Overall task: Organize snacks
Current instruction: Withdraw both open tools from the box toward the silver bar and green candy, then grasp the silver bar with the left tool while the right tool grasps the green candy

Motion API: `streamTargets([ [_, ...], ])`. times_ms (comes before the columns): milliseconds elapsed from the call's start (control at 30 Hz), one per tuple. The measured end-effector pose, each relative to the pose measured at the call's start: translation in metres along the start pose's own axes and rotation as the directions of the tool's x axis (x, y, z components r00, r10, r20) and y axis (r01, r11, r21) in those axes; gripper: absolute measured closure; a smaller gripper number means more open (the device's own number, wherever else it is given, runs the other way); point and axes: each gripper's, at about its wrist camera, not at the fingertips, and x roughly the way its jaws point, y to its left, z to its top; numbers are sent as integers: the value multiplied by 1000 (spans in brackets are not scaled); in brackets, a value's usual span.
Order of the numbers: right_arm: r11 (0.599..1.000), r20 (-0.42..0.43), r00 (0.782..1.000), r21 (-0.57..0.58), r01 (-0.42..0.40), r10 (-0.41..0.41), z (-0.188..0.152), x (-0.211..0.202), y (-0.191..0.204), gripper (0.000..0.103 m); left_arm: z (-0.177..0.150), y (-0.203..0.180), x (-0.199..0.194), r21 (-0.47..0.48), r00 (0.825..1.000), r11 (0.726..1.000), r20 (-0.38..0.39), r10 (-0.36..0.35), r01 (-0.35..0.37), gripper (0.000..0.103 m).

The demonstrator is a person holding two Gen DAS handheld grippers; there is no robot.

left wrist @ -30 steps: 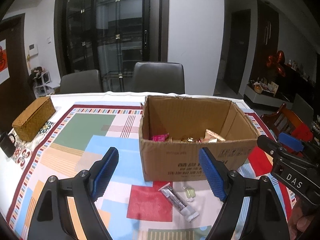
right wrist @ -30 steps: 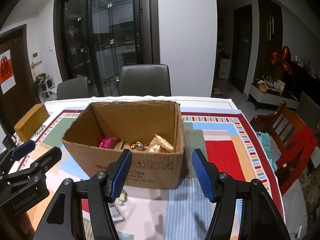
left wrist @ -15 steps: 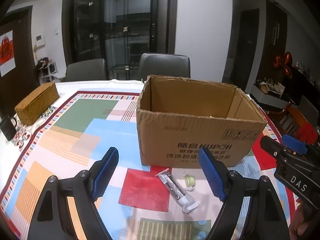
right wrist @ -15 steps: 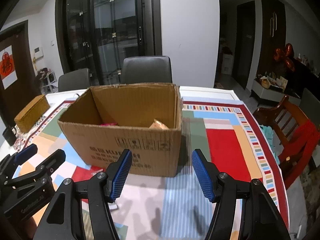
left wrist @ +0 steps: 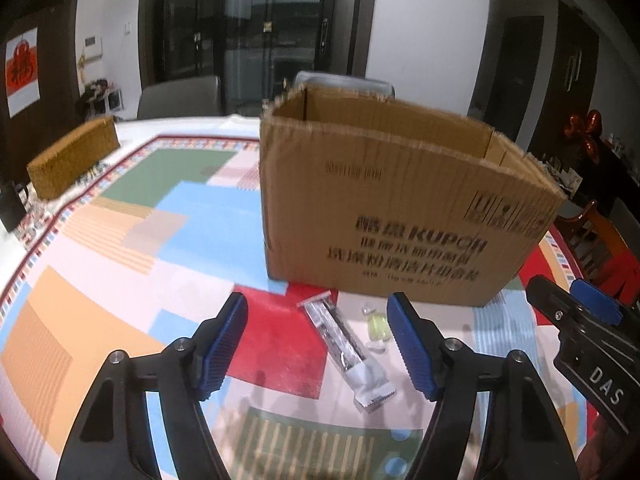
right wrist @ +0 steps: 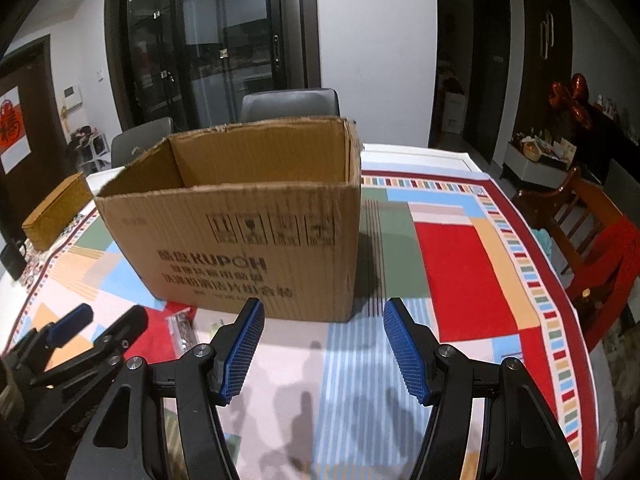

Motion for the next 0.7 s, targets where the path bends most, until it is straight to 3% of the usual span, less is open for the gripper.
streamTargets([
  [233,1000,-32,999,2,4,-4,-13,15,1,40,-11,-2,23,-30,999,1000,-45,-9,8,41],
  [300,1000,-41,999,4,2,-2,-16,18,1,40,-13,-5,30,-32,998,999,-63,-21,19,48],
  [467,1000,-60,998,11,7,-6,-20,26,-4,40,-18,-9,44,-39,994,999,-101,-33,29,51],
  [700,1000,-78,997,16,7,-5,-24,32,-7,39,-25,-16,58,-28,990,999,-137,-34,31,65],
])
